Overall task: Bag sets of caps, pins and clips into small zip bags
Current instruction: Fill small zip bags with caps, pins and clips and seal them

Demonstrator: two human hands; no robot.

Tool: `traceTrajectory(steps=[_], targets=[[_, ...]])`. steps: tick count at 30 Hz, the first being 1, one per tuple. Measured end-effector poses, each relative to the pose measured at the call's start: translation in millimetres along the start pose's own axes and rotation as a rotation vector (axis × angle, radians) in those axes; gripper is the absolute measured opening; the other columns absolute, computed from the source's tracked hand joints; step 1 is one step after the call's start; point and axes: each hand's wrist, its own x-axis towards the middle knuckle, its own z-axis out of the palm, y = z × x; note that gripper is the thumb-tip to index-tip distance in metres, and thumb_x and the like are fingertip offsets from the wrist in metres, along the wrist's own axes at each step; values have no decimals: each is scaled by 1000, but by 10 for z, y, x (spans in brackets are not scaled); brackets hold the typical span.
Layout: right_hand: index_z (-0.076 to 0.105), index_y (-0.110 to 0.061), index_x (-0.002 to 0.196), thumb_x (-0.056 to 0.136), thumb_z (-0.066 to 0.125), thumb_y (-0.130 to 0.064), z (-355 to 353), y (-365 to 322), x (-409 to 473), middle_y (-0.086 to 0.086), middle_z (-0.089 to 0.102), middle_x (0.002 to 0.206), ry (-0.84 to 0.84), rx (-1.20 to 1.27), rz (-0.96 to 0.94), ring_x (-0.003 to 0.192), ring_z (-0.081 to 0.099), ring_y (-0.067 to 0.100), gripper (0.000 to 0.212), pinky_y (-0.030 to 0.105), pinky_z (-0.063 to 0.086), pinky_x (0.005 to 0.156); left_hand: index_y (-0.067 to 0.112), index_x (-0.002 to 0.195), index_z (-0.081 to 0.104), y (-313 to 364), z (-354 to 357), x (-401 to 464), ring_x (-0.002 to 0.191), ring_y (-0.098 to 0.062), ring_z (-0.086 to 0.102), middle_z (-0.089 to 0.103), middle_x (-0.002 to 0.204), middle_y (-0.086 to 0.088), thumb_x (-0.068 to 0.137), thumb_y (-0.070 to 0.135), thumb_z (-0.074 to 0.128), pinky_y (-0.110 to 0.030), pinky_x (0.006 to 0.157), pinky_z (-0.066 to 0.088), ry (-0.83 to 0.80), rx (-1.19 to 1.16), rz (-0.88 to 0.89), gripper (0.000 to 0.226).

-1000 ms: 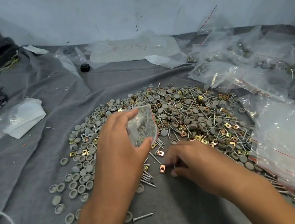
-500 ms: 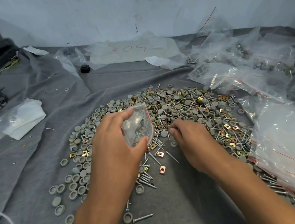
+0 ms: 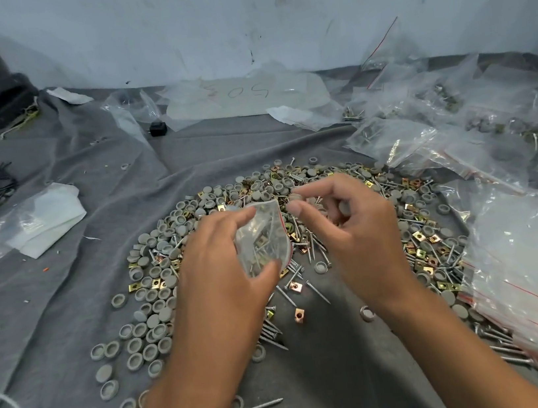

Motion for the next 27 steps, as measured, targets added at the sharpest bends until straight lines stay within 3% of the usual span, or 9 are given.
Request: traceTrajectory(steps=[2, 5, 8, 11, 16, 20, 22, 25, 27], targets=[[75, -26, 98, 89, 76, -33, 19, -97, -24, -19, 42, 67, -93, -26, -67, 63, 43, 3, 12, 12, 31, 61, 29, 128, 60, 7, 4, 2, 95, -7, 51, 51, 114, 18, 70, 25, 87, -22, 85, 38, -4, -14, 0, 64], [67, -27, 112, 95, 66, -36, 49, -119, -82, -16, 44, 73, -172, -19, -14, 67, 46, 4, 19, 14, 33, 65, 31, 129, 59, 12, 7, -8, 97, -8, 52, 52, 115, 18, 70, 26, 87, -23, 86, 39, -12, -21, 4, 65], [50, -31, 103, 98, 43, -23, 51, -189, -112, -15, 46, 82, -194, 104, 23, 75, 47, 5, 12, 15, 35, 67, 31, 127, 60, 5, 14, -13, 97, -8, 53, 53, 116, 17, 68, 26, 89, -23, 84, 39, -22, -9, 16, 67], [46, -37, 100, 94, 36, -23, 81, -258, -142, -14, 47, 90, -246, 74, -5, 88, 48, 10, 18, 15, 35, 74, 30, 125, 61, 24, 53, -7, 94, -9, 52, 52, 113, 20, 68, 32, 89, -28, 82, 40, -38, -5, 32, 64], [50, -27, 114, 100, 50, -16, 89, -253, -147, -13, 48, 107, -341, -35, -69, 99, 46, 1, 18, 10, 36, 86, 37, 117, 58, 102, 73, -30, 90, -1, 49, 46, 105, 28, 68, 33, 70, -15, 79, 37, -20, -43, 66, 51], [55, -25, 113, 97, 58, -31, 28, -169, -118, -19, 48, 104, -225, -212, -166, 93, 46, -4, 17, 7, 36, 86, 34, 120, 61, 88, 55, -17, 100, -7, 54, 53, 114, 21, 69, 26, 79, -30, 91, 46, -36, -68, 32, 55], [59, -27, 110, 99, 59, -25, -122, -17, -38, -19, 53, 104, -132, -257, -80, 95, 49, -3, 11, 9, 38, 87, 29, 126, 61, 81, 44, -13, 98, -10, 55, 52, 115, 20, 67, 25, 86, -29, 93, 45, -34, -29, 28, 65], [59, -33, 125, 97, 63, -38, -393, 301, 52, -12, 55, 127, -336, -594, 278, 119, 48, 8, 28, 30, 43, 104, 36, 131, 54, 125, 7, -39, 97, -3, 52, 47, 113, 27, 68, 30, 82, -27, 96, 46, -42, -29, 26, 69], [57, -31, 132, 96, 64, -44, -465, 442, 31, -6, 54, 132, -460, -730, 402, 124, 46, 17, 39, 37, 43, 105, 38, 131, 51, 142, -11, -47, 97, -2, 51, 46, 113, 28, 68, 33, 78, -28, 97, 47, -55, -43, 33, 69]])
